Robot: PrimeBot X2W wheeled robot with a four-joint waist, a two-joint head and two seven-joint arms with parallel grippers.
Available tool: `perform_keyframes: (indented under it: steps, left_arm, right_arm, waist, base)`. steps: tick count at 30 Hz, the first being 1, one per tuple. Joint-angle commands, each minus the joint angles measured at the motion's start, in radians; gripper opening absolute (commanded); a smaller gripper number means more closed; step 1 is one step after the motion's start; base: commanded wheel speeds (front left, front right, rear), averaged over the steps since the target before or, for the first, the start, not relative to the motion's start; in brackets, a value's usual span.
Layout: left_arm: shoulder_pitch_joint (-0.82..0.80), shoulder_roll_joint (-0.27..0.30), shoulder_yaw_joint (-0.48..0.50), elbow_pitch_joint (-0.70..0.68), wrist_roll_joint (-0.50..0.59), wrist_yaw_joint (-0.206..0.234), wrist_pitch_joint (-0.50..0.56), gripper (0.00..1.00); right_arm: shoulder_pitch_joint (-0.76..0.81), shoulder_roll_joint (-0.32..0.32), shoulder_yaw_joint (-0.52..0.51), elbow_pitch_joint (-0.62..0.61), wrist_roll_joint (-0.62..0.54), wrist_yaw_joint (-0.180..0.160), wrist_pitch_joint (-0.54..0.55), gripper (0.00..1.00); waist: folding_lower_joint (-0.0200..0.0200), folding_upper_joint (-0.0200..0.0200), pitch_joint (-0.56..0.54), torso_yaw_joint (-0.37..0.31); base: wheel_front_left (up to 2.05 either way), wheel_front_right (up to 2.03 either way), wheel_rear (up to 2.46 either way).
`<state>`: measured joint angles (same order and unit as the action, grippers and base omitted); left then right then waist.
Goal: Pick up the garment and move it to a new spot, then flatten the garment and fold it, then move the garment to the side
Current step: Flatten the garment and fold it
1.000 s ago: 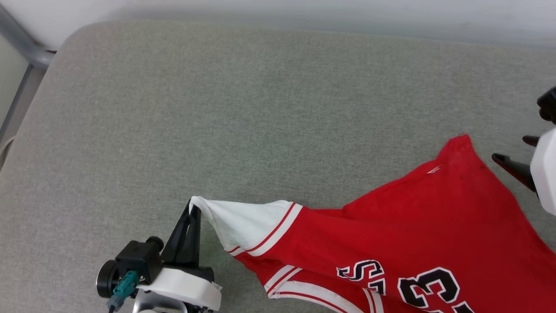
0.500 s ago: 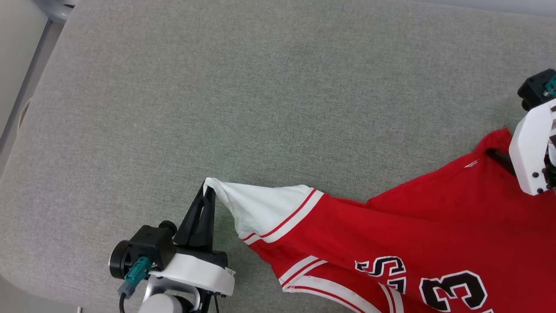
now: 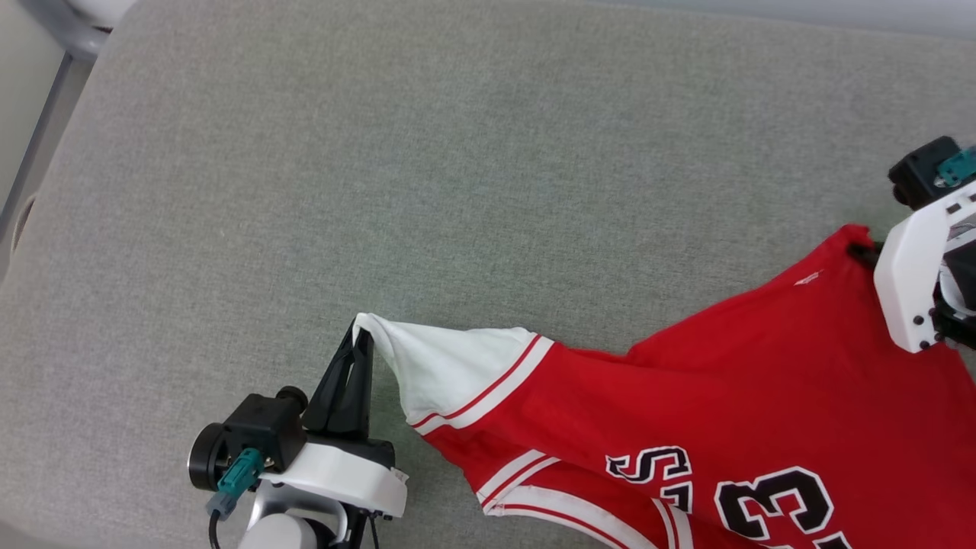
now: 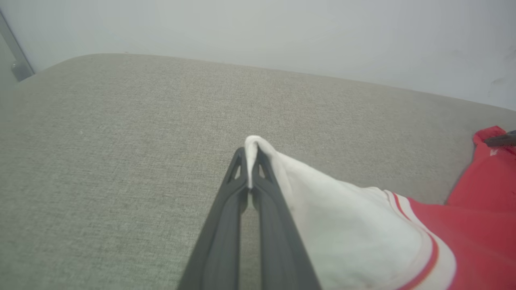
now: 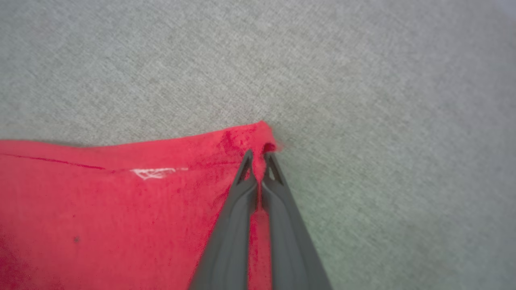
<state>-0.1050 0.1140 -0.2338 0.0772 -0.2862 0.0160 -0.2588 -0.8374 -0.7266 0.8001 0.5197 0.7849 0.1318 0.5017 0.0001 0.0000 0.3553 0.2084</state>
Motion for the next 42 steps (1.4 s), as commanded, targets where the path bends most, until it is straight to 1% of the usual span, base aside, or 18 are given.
perform_keyframes:
  steps: [1,5,10,14,19,26,32,37,41,42]
  left_arm:
    - [0.006,0.008,0.004,0.003,0.003,-0.003,-0.006,0.0]
    - [0.018,0.026,0.016,0.003,0.005,0.002,-0.006,0.0]
    - [0.013,0.053,0.029,-0.018,0.006,0.002,-0.002,0.0]
    - [-0.028,0.086,0.043,-0.048,0.012,-0.003,0.018,0.0]
    - [-0.091,0.13,0.061,-0.112,0.015,-0.011,0.063,0.0]
    - [-0.239,0.177,0.071,-0.167,0.012,-0.038,0.125,0.0]
    - [-0.386,0.191,0.062,-0.151,0.025,-0.049,0.168,0.0]
    - [-0.518,0.2,0.046,-0.126,0.038,-0.064,0.192,0.0]
    - [-0.636,0.204,0.035,-0.083,0.039,-0.082,0.208,0.0]
    - [-0.703,0.212,0.027,-0.058,0.046,-0.093,0.212,0.0]
  right_arm:
    - [-0.016,-0.008,0.008,0.01,0.001,-0.002,-0.052,0.0]
    - [-0.023,0.002,0.015,0.016,0.006,-0.002,-0.199,0.0]
    - [0.008,-0.001,0.003,0.01,0.021,-0.002,-0.339,0.0]
    - [0.047,-0.009,-0.028,-0.023,0.034,-0.002,-0.423,0.0]
    - [0.093,-0.016,-0.098,-0.083,0.018,-0.002,-0.494,0.0]
    - [0.128,0.016,-0.224,-0.188,-0.037,-0.002,-0.508,0.0]
    - [0.15,0.052,-0.342,-0.281,-0.09,-0.002,-0.462,0.0]
    - [0.134,0.078,-0.424,-0.346,-0.143,-0.002,-0.408,0.0]
    - [0.083,0.103,-0.47,-0.378,-0.18,-0.002,-0.366,0.0]
    - [0.042,0.112,-0.486,-0.381,-0.195,-0.002,-0.349,0.0]
  waist:
    - [-0.0001,0.0,-0.027,-0.017]
    - [-0.0001,0.0,-0.079,-0.045]
    - [-0.0001,0.0,-0.147,-0.08]
    - [-0.0001,0.0,-0.198,-0.108]
    - [-0.0001,0.0,-0.242,-0.149]
    - [-0.0001,0.0,-0.268,-0.2]
    - [-0.0001,0.0,-0.263,-0.217]
    - [-0.0001,0.0,-0.228,-0.221]
    - [-0.0001,0.0,-0.187,-0.221]
    - [-0.0001,0.0,-0.164,-0.222]
  base:
    - [0.0,0.0,0.0]
    - [0.0,0.0,0.0]
    - [0.0,0.0,0.0]
    - [0.0,0.0,0.0]
    - [0.0,0.0,0.0]
    - [0.0,0.0,0.0]
    - [0.0,0.0,0.0]
    - [0.0,0.0,0.0]
    - [0.0,0.0,0.0]
    - [0.0,0.0,0.0]
